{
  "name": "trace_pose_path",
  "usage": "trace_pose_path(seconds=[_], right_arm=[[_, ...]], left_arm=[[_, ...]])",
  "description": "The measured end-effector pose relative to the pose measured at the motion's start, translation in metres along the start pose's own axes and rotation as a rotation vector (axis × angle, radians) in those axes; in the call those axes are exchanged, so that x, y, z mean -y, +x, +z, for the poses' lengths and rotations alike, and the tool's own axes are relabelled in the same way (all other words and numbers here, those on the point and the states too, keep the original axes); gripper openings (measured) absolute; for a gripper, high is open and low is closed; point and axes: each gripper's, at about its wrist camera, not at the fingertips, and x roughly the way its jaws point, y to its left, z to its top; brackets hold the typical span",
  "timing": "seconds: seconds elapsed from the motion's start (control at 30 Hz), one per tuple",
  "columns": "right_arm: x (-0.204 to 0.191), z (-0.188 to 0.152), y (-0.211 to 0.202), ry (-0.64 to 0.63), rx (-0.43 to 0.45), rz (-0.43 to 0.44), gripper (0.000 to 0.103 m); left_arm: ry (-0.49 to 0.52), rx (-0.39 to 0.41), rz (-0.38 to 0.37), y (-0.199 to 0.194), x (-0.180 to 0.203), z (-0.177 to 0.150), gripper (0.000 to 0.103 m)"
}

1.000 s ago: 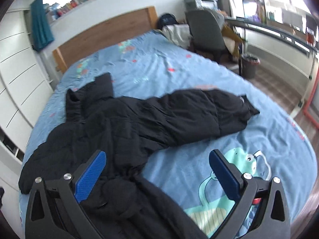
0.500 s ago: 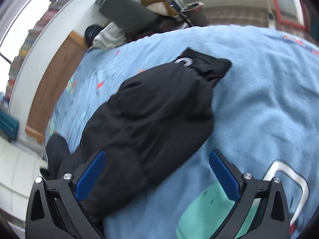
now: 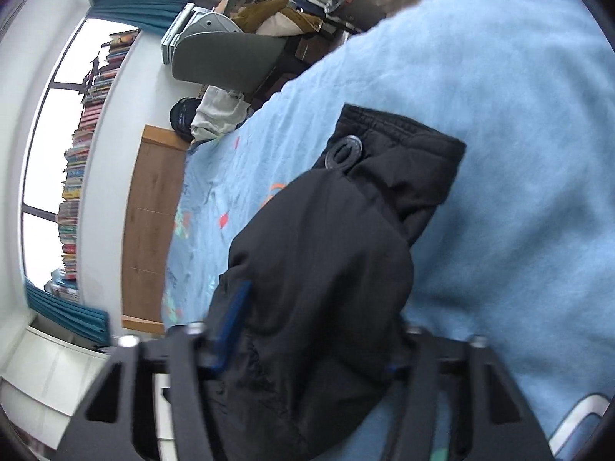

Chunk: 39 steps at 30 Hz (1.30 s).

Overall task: Fold large clothes
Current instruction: 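Reach the right tool to a coat sleeve cuff and close on it, then fold the held sleeve across the coat body, then open the right tool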

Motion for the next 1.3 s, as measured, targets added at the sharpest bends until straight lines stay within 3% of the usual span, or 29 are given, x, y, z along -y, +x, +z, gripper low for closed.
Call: trace_pose_path(seconds=[0.1, 0.2, 0.57, 0.73, 0.93, 1.13, 1.3], right_arm=[[-0.011, 0.003, -0.001, -0.04, -0.006, 0.037, 0.027], [-0.03, 0.002, -0.008, -0.094, -0.006, 0.081, 0.018], [-0.151, -0.051, -0.048, -0.384, -0.082, 0.244, 0.013], [-0.199, -0.101, -0.063, -0.496, -0.153, 0.315, 0.013], [-0.244, -0.186, -0.071, -0.653, -0.286, 0.359, 0.013], [-0.255, -0.271, -0.075, -0.807, -0.396, 0.34, 0.013], [-0.238, -0.335, -0.069, -0.918, -0.476, 0.264, 0.013]], left_arm=[[-0.004, 0.006, -0.007, -0.003, -0.004, 0.0, 0.103], [-0.016, 0.011, -0.009, -0.006, -0.009, 0.001, 0.103], [-0.1, 0.036, -0.039, -0.031, -0.041, -0.006, 0.103], [-0.173, 0.047, -0.063, -0.046, -0.06, -0.006, 0.103], [-0.204, 0.073, -0.073, -0.061, -0.075, -0.011, 0.103], [-0.237, 0.055, -0.093, -0.062, -0.089, -0.029, 0.103], [-0.256, 0.028, -0.079, -0.058, -0.101, -0.041, 0.103]])
